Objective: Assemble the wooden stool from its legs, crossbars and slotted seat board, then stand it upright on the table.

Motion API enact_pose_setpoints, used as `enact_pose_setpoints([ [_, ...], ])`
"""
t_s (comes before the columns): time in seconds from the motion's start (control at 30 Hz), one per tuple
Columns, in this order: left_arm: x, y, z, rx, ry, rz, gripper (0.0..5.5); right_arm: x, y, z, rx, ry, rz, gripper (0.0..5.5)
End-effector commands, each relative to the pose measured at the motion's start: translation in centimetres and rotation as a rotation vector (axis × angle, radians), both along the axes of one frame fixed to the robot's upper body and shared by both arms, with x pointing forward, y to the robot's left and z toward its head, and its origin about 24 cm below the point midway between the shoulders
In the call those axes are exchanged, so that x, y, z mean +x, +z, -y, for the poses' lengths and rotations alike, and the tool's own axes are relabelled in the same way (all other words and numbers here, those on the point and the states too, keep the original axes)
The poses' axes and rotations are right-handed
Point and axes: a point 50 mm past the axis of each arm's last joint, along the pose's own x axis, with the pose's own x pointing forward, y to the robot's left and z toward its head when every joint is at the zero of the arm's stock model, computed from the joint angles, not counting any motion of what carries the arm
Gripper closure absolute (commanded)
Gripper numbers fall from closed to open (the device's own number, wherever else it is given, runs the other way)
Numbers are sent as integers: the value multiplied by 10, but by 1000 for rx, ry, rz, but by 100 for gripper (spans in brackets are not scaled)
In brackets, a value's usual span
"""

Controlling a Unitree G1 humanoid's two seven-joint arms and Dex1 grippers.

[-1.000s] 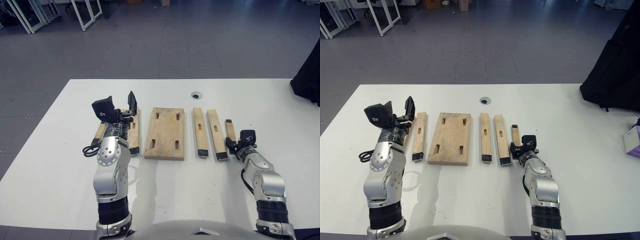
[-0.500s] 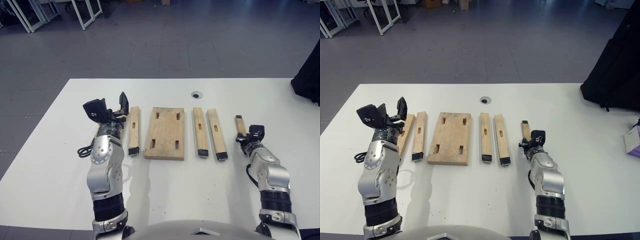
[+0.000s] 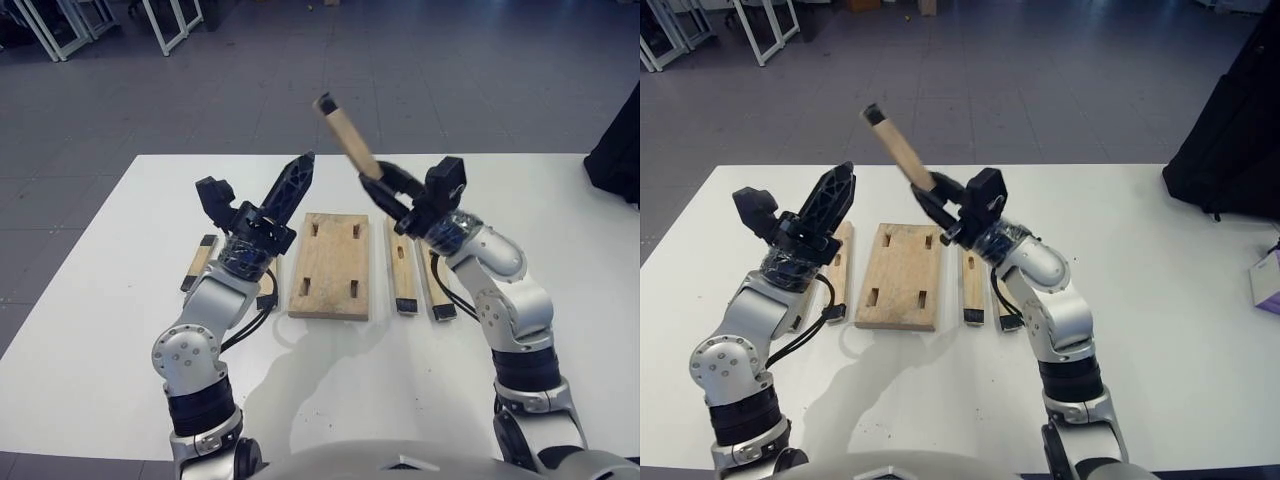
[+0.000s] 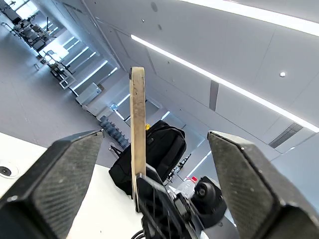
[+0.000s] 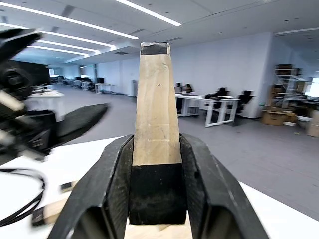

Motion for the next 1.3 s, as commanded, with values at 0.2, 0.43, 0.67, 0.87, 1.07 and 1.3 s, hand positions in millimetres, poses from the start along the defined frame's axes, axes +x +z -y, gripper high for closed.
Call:
enact_pose_setpoints([
  [0.2, 1, -2, -1, 65, -34, -27, 162, -19, -16, -8, -86, 130, -32, 420],
  [0.43, 6, 6, 1, 148, -24, -9, 240, -15, -29, -7, -137, 74, -48, 420],
  [0.67, 11, -1, -7, 235, 8, -55, 342, -7, -41, -3, -289, 33, 29, 420],
  [0.87, 15, -10, -6, 278, 20, -89, 444, -5, -46, -4, -323, 30, 54, 420],
  [1.07, 14, -14, -7, 337, 58, -79, 509, -5, -47, -3, -351, 40, 55, 420],
  [1.3, 22, -14, -14, 503, 192, 25, 509, -5, -68, 0, -406, 42, -128, 346],
])
